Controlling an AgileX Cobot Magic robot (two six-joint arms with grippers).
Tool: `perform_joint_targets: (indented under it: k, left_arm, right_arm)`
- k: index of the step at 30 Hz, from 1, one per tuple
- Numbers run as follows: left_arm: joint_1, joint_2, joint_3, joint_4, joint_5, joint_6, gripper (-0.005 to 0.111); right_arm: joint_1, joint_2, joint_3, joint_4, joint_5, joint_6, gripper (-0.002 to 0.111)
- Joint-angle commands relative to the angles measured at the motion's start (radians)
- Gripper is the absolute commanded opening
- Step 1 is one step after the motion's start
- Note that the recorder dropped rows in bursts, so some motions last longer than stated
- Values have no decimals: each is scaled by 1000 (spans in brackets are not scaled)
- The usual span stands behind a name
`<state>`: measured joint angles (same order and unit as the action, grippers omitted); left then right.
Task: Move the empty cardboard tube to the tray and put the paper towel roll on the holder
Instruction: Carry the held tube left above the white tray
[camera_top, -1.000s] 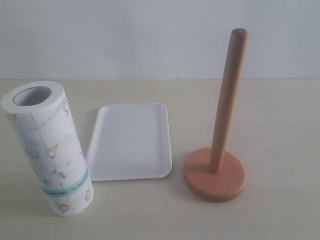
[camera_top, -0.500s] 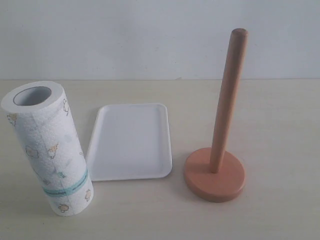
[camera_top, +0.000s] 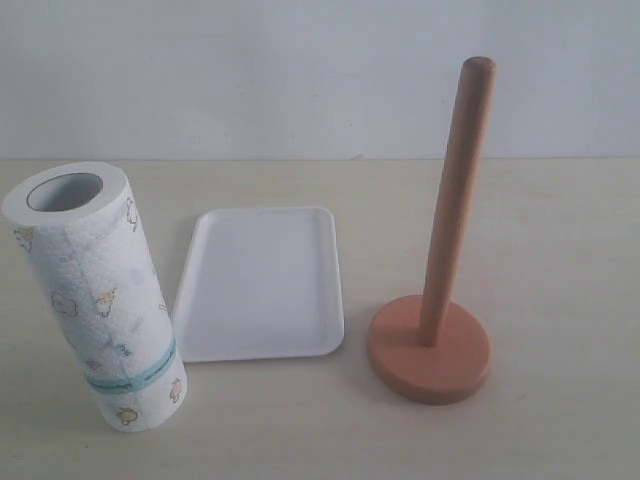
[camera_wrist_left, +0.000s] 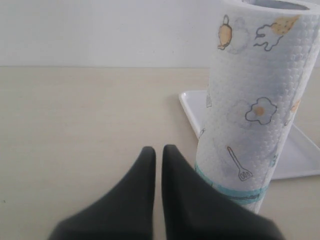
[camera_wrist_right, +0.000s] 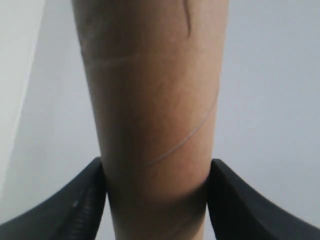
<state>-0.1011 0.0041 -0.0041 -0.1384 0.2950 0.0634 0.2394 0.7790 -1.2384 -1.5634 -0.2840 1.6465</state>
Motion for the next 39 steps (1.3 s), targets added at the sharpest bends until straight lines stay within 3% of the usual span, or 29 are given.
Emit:
perform_joint_targets:
  k: [1, 6, 9, 18, 26, 29, 39]
  left_arm:
    - [3, -4, 4, 3, -3, -1, 4]
    - [3, -4, 4, 3, -3, -1, 4]
    - [3, -4, 4, 3, -3, -1, 4]
    - [3, -4, 4, 3, -3, -1, 4]
    - [3, -4, 4, 3, -3, -1, 4]
    - [3, -4, 4, 3, -3, -1, 4]
    - [3, -4, 4, 3, -3, -1, 4]
  right_arm:
    - [1, -37, 18, 271, 252, -432, 0]
    - [1, -27, 15, 854, 618, -1191, 0]
    - [1, -12, -14, 1033, 761, -1425, 0]
    - [1, 30, -270, 1563, 1037, -1721, 0]
    - [1, 205, -532, 1974, 1370, -1788, 0]
    - [1, 259, -576, 2125, 1409, -1809, 0]
    - [5, 376, -599, 2305, 1424, -1838, 0]
